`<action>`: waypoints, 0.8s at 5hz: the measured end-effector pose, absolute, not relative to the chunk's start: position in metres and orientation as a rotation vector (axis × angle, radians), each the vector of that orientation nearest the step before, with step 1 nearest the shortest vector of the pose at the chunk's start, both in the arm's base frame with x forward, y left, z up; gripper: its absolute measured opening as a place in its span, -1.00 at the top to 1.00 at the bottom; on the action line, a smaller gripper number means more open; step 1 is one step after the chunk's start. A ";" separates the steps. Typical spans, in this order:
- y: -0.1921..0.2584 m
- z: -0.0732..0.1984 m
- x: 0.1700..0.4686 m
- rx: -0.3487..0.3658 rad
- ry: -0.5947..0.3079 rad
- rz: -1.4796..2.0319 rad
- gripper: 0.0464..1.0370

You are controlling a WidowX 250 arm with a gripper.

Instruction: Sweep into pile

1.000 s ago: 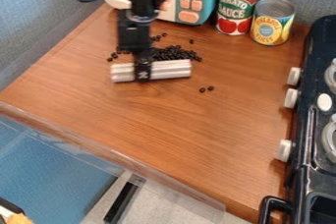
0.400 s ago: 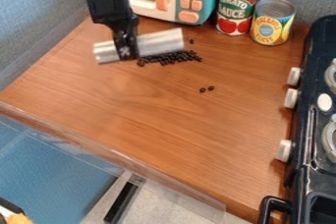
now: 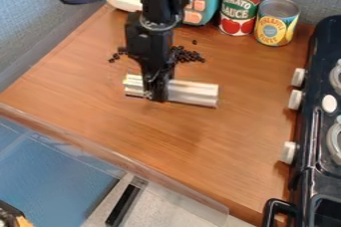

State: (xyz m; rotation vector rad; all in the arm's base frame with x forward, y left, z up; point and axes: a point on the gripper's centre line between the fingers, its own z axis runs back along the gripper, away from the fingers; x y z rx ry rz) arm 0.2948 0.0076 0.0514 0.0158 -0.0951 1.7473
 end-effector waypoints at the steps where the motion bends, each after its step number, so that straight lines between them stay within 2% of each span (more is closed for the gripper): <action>1: 0.027 0.037 0.294 0.071 -0.086 1.711 0.32; 2: 0.035 0.023 0.299 0.071 -0.119 1.787 0.32; 4: 0.009 0.009 0.301 0.092 -0.133 1.837 0.32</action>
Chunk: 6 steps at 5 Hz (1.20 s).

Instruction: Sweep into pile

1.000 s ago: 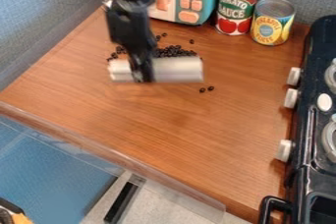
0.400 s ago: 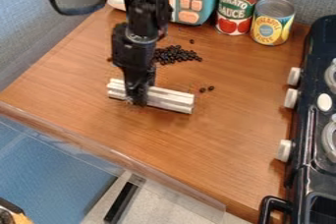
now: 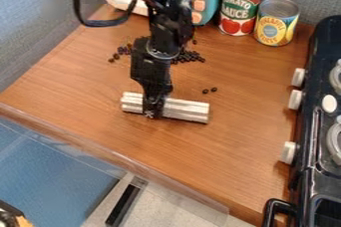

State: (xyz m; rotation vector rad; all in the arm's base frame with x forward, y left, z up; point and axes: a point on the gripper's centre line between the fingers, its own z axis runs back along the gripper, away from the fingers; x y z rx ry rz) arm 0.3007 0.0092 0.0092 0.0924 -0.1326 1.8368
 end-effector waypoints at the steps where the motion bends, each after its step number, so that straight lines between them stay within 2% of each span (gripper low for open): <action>1: -0.003 0.008 0.306 0.091 -0.135 1.857 0.32; 3: -0.019 0.008 0.328 0.036 -0.087 2.091 0.32; 6: -0.010 0.007 0.338 -0.011 -0.112 2.441 0.32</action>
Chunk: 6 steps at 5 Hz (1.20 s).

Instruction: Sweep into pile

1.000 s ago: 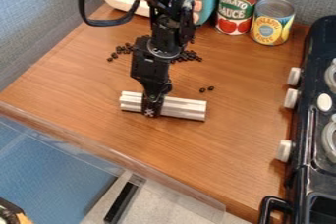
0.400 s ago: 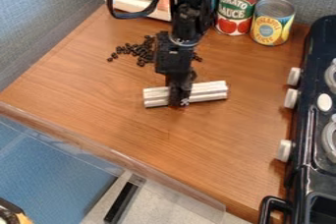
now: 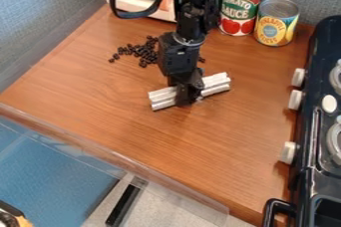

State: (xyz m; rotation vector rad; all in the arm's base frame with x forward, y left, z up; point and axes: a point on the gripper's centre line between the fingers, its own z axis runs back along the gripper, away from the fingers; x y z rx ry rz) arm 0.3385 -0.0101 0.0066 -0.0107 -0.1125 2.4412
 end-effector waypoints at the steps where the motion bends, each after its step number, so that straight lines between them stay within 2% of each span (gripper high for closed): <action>1: 0.003 0.007 0.338 -0.029 -0.102 2.499 0.32; 2: 0.017 0.008 0.342 -0.041 -0.088 2.505 0.32; 4: 0.061 0.010 0.362 -0.060 -0.131 2.552 0.32; 6: 0.104 0.013 0.370 -0.058 -0.160 2.582 0.32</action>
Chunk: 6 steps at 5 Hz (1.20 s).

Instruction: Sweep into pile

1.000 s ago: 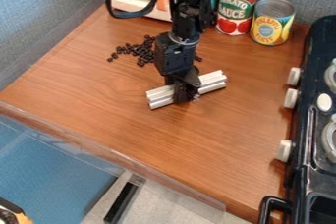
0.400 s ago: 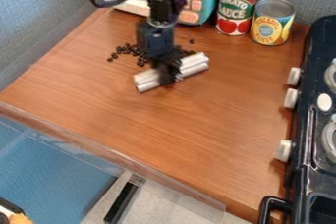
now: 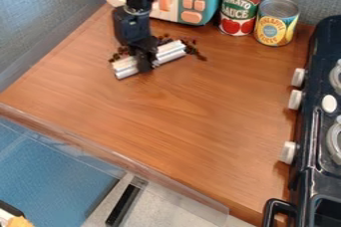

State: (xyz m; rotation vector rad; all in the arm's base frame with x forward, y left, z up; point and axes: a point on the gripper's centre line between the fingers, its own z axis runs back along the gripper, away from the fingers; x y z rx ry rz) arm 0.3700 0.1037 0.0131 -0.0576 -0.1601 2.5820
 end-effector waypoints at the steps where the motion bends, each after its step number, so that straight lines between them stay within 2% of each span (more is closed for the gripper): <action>1: 0.104 0.012 0.366 -0.043 -0.108 2.541 0.32; 2: 0.098 0.018 0.357 -0.030 -0.048 2.457 0.32; 3: 0.093 0.027 0.351 -0.048 -0.027 2.340 0.32; 4: 0.087 0.046 0.342 -0.102 -0.038 2.224 0.32; 5: 0.098 0.049 0.330 -0.054 -0.041 2.071 0.32; 6: 0.109 0.031 0.312 0.029 -0.080 1.901 0.32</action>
